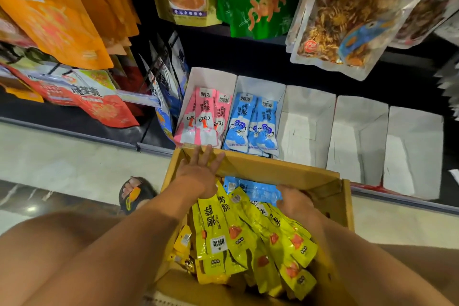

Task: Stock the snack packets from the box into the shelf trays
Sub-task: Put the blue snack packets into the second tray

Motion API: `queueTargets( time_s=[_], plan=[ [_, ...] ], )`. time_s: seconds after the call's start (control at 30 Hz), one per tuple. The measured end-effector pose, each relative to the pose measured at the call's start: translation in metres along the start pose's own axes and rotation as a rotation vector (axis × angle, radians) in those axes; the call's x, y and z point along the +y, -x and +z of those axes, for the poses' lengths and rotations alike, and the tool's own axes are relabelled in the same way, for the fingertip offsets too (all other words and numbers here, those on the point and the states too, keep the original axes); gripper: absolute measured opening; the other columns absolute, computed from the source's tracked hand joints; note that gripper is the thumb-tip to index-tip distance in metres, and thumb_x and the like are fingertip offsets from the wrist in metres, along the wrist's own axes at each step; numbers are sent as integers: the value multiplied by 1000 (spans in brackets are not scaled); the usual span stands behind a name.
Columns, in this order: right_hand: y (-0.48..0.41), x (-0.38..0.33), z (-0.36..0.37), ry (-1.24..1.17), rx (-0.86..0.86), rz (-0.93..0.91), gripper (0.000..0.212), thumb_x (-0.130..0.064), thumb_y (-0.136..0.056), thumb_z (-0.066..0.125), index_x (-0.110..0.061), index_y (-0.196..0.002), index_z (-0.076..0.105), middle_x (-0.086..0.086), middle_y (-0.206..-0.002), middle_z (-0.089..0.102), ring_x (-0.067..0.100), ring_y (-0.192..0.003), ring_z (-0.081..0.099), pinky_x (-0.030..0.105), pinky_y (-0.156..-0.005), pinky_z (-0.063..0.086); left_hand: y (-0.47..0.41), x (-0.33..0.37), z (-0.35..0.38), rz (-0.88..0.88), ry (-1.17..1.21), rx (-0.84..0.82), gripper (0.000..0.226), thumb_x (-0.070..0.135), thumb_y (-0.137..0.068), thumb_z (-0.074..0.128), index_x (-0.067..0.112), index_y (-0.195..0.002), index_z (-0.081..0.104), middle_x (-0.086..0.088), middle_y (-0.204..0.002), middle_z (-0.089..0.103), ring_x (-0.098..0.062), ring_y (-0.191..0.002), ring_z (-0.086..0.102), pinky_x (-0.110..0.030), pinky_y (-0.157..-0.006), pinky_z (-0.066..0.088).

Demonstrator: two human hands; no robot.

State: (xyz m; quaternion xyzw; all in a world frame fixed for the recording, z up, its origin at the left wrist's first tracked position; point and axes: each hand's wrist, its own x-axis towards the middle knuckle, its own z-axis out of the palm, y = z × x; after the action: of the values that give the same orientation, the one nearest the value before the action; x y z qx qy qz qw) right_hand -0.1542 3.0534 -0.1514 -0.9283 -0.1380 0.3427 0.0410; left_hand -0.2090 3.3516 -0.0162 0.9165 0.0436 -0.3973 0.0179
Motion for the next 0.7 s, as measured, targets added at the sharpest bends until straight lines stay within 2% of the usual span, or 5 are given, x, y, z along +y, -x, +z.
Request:
queueTargets(
  time_s=[0.17, 0.27, 0.3, 0.5, 0.7],
  plan=[
    [-20, -7, 17, 4, -30, -25, 69, -18, -94, 53, -20, -156, 22, 8, -156, 37, 29, -133, 49, 45, -105, 46, -4, 1, 1, -8, 11, -22, 103, 40, -100, 56, 42, -153, -32, 2, -157, -46, -33, -148, -37, -60, -125, 9],
    [-27, -10, 30, 5, -51, -15, 79, -18, -94, 53, -21, -160, 9, 9, -163, 23, 32, -128, 52, 46, -102, 47, -4, 0, 2, -8, 9, -40, 110, 43, -95, 60, 41, -152, -34, 2, -155, -48, -33, -146, -39, -61, -123, 16],
    [-27, -11, 33, 21, -43, -4, 79, -19, -94, 54, -21, -160, 10, 9, -163, 20, 33, -127, 53, 46, -101, 48, -3, -1, 2, -4, 11, -43, 112, 44, -94, 62, 41, -152, -34, 2, -155, -48, -33, -146, -40, -61, -122, 17],
    [-31, -22, 40, 142, -9, 83, 68, -40, -88, 69, -21, -144, 37, 6, -140, 37, 31, -114, 61, 44, -91, 49, -2, -2, 1, 8, 12, -52, 115, 51, -89, 63, 39, -154, -31, 2, -158, -46, -32, -148, -38, -61, -119, 24],
    [-22, -26, 46, 125, 45, 134, 59, -35, -90, 65, -21, -141, 39, 6, -138, 42, 30, -109, 63, 42, -78, 52, -3, -2, 0, 4, 18, -59, 115, 52, -90, 64, 41, -153, -32, 3, -156, -47, -32, -147, -38, -61, -120, 23]
  ],
)
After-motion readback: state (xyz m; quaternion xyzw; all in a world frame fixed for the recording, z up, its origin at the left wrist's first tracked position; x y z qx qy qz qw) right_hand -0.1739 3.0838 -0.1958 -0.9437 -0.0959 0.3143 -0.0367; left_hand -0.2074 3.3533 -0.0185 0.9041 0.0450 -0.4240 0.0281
